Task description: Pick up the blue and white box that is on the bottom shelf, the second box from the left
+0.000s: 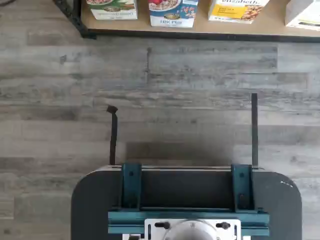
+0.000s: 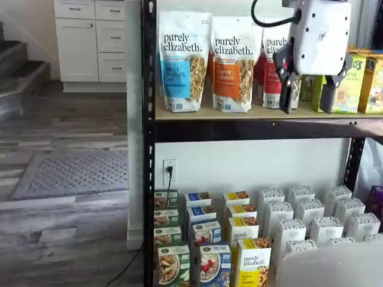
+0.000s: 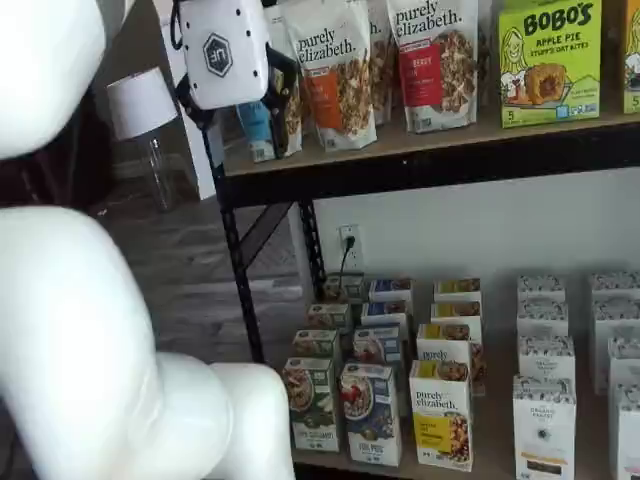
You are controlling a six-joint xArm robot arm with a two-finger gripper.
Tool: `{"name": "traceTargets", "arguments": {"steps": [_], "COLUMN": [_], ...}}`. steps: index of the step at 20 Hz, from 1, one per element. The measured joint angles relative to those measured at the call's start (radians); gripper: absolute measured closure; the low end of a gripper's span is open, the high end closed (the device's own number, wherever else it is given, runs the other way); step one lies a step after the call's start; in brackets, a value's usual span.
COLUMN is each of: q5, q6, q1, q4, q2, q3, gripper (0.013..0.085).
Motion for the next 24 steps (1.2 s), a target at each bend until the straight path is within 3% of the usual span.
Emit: {"name": "traceTargets", "arguments": {"steps": [4, 14, 24], "q5": [-0.075, -0.106, -0.204], "q6": [-0.025, -0.035, -0.037], "q1": [-0.04, -0.049, -0.042], "q4": [0.042, 0.049, 0.038], "q2": [-0.043, -0.046, -0.049], "q3": [0.039, 0.061, 0.164], "gripper": [0.013, 0.013, 0.013]}}
